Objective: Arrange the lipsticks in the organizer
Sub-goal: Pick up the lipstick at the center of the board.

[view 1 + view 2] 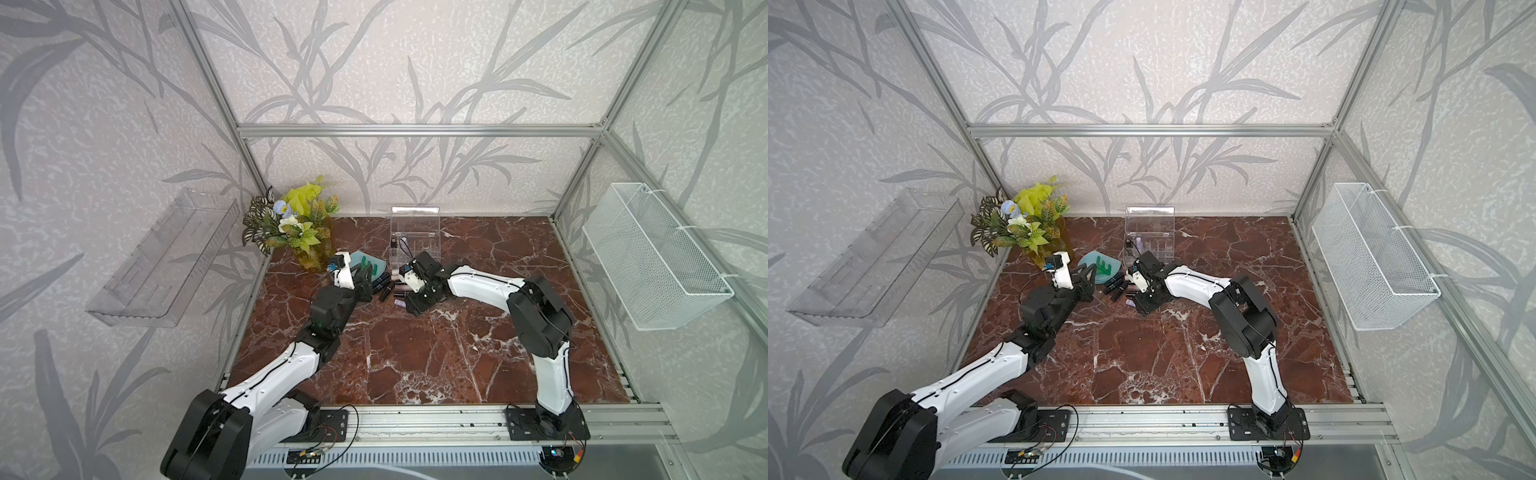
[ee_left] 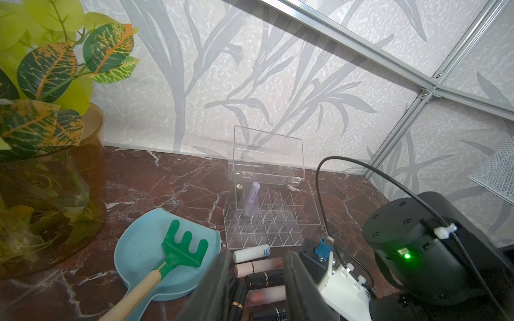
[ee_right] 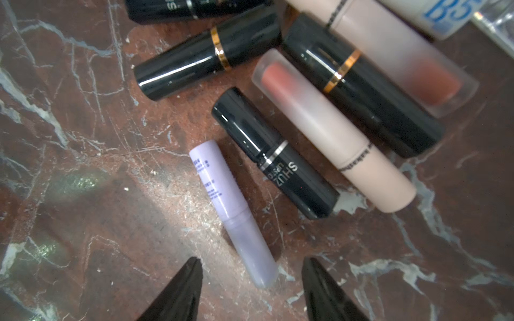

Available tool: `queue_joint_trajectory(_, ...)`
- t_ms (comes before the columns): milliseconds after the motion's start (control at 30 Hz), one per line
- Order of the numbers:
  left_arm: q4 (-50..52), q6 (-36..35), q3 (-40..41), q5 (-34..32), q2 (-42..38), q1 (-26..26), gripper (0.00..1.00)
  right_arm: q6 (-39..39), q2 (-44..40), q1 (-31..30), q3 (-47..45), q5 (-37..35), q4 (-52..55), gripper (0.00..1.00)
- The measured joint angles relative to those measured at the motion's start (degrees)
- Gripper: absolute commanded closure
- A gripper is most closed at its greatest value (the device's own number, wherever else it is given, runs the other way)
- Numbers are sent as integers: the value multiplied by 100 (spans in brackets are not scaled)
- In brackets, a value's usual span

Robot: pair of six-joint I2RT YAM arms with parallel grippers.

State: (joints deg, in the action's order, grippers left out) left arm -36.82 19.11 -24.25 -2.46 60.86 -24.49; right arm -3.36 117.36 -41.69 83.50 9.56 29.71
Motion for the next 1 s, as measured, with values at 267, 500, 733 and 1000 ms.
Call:
queue_joint_trajectory(267, 0, -2, 0, -7, 0, 0, 65, 24, 267, -63, 238, -11, 87, 47)
queue_joint_trajectory(500, 0, -4, 0, -15, 0, 0, 65, 44, 337, -109, 313, -52, 245, 58)
queue_joint_trajectory(733, -2, -7, 0, -44, 0, 0, 65, 98, 337, -155, 363, -166, 391, 75)
queue_joint_trajectory(1000, -4, -7, 0, -42, 0, 0, 65, 109, 26, -229, -103, -229, 332, 84)
